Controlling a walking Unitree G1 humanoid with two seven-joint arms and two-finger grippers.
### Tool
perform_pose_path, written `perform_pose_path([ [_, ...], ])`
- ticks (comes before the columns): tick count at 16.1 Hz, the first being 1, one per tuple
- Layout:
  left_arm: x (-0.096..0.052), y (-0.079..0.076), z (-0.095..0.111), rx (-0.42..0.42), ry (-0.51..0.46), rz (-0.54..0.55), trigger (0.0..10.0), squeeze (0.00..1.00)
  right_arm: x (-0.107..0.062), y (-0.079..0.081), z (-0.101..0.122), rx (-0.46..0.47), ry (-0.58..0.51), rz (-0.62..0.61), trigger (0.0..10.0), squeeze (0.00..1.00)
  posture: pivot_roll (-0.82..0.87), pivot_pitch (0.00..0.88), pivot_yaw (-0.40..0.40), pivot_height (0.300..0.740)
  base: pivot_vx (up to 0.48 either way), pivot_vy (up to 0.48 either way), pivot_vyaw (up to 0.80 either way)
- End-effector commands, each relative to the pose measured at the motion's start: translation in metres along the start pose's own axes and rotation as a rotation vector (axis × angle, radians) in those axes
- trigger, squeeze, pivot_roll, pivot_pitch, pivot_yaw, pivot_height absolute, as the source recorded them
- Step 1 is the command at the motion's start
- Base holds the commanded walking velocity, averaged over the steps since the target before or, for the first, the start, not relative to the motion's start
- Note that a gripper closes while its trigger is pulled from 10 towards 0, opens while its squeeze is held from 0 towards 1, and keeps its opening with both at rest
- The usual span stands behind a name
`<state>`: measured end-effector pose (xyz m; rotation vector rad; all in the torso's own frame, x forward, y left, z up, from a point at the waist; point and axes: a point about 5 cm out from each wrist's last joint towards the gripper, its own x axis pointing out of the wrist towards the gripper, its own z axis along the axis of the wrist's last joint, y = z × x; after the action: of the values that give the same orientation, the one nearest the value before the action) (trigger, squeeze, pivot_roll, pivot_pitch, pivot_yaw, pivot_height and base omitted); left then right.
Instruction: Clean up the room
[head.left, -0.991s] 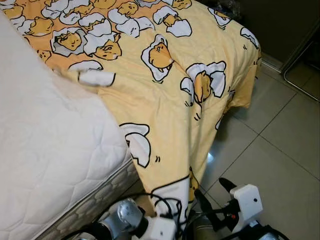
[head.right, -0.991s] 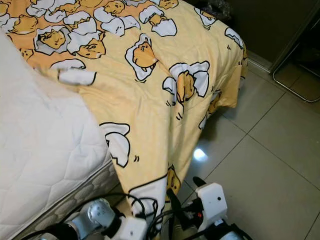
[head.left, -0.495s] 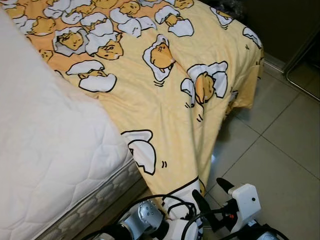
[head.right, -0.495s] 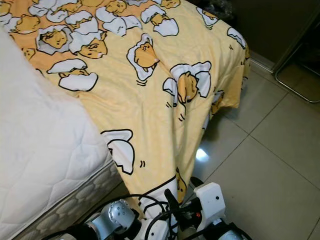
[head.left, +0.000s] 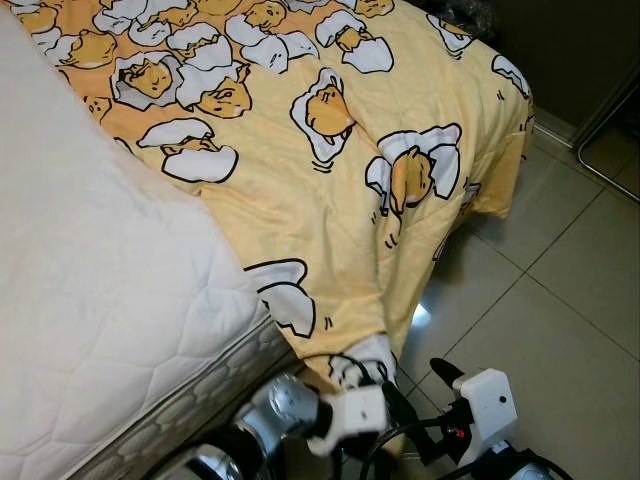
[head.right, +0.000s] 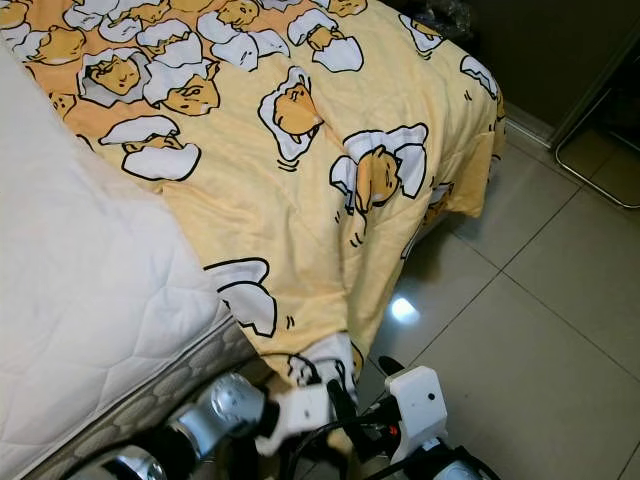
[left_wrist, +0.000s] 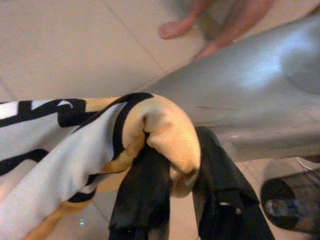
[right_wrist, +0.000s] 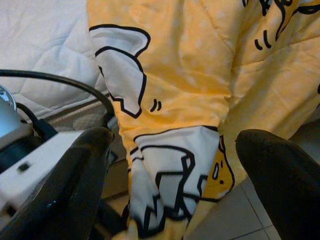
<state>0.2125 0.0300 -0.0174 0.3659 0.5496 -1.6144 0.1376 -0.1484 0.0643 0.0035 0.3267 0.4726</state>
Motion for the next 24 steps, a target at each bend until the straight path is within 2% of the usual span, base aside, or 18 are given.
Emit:
perform_pose_path([
  [1,-0.004,0.0,-0.011,-0.052,0.022,0.045,10.0,1.0,-0.002,0.003,-0.004,0.008,0.013,0.003,10.0,0.0,-0.24,0.211,0.063,0.74,0.0,0.0,0.0],
  [2,-0.012,0.005,-0.018,-0.092,0.036,0.11,10.0,1.0,-0.004,0.003,-0.005,0.003,0.018,0.006,10.0,0.0,-0.24,0.205,0.064,0.74,0.0,0.0,0.0],
  [3,-0.016,0.006,-0.021,-0.101,0.042,0.127,10.0,1.0,-0.004,0.002,-0.005,0.002,0.019,0.006,10.0,0.0,-0.24,0.205,0.064,0.74,0.0,0.0,0.0],
  [7,-0.055,0.012,-0.046,-0.158,0.047,0.237,10.0,1.0,-0.004,0.001,-0.008,0.0,0.026,0.004,10.0,0.0,-0.23,0.184,0.066,0.74,0.0,0.0,0.0],
  [9,-0.07,0.013,-0.057,-0.173,0.079,0.281,10.0,1.0,-0.004,0.001,-0.008,-0.002,0.027,0.006,10.0,0.0,-0.22,0.183,0.064,0.74,0.0,0.0,0.0],
  [10,-0.083,0.017,-0.065,-0.187,0.116,0.351,10.0,1.0,-0.002,0.0,-0.008,-0.004,0.025,0.007,10.0,0.0,-0.22,0.183,0.063,0.74,0.0,0.0,0.0],
  [11,-0.088,0.018,-0.068,-0.193,0.131,0.382,10.0,1.0,-0.002,-0.001,-0.008,-0.005,0.025,0.007,10.0,0.0,-0.22,0.182,0.063,0.74,0.0,0.0,0.0],
  [12,-0.102,0.026,-0.071,-0.239,0.12,0.516,10.0,1.0,-0.001,-0.002,-0.008,-0.006,0.021,0.003,10.0,0.0,-0.22,0.182,0.064,0.74,0.0,0.0,0.0],
  [13,-0.106,0.03,-0.071,-0.261,0.103,0.574,10.0,1.0,0.0,-0.003,-0.007,-0.007,0.019,0.0,10.0,0.0,-0.22,0.182,0.064,0.74,0.0,0.0,0.0],
  [14,-0.109,0.033,-0.071,-0.31,0.06,0.621,10.0,1.0,0.0,-0.003,-0.007,-0.006,0.017,-0.003,10.0,0.0,-0.22,0.181,0.065,0.74,0.0,0.0,0.0],
  [15,-0.116,0.039,-0.07,-0.435,-0.059,0.802,10.0,1.0,0.001,-0.004,-0.007,-0.007,0.008,-0.02,10.0,0.0,-0.22,0.181,0.066,0.74,0.0,0.0,0.0],
  [16,-0.12,0.041,-0.073,-0.577,-0.176,0.936,10.0,1.0,0.003,-0.006,-0.006,-0.011,0.0,-0.044,10.0,0.0,-0.21,0.179,0.065,0.74,0.0,0.0,0.0],
  [17,-0.125,0.042,-0.076,-0.685,-0.261,1.062,10.0,1.0,0.004,-0.011,-0.005,-0.018,-0.01,-0.078,10.0,0.0,-0.22,0.177,0.064,0.74,0.0,0.0,0.0],
  [18,-0.127,0.042,-0.077,-0.737,-0.311,1.116,10.0,1.0,0.005,-0.013,-0.004,-0.023,-0.017,-0.093,10.0,0.0,-0.22,0.171,0.064,0.74,0.0,0.0,0.0],
  [19,-0.13,0.043,-0.077,-0.766,-0.35,1.191,10.0,1.0,0.007,-0.018,-0.002,-0.03,-0.031,-0.125,10.0,0.0,-0.21,0.163,0.063,0.74,0.0,0.0,0.0],
  [21,-0.136,0.042,-0.047,-0.669,-0.538,1.301,10.0,1.0,0.018,-0.034,0.013,-0.031,-0.107,-0.211,10.0,0.0,-0.2,0.117,0.061,0.74,0.0,0.0,0.0],
  [23,-0.141,0.04,-0.026,-0.624,-0.626,1.318,10.0,1.0,0.027,-0.036,0.019,-0.033,-0.136,-0.209,10.0,0.0,-0.18,0.095,0.06,0.74,0.0,0.0,0.0],
  [24,-0.14,0.042,-0.01,-0.591,-0.662,1.277,10.0,1.0,0.035,-0.037,0.021,-0.031,-0.149,-0.207,10.0,0.0,-0.15,0.07,0.054,0.74,0.0,0.0,0.0],
])
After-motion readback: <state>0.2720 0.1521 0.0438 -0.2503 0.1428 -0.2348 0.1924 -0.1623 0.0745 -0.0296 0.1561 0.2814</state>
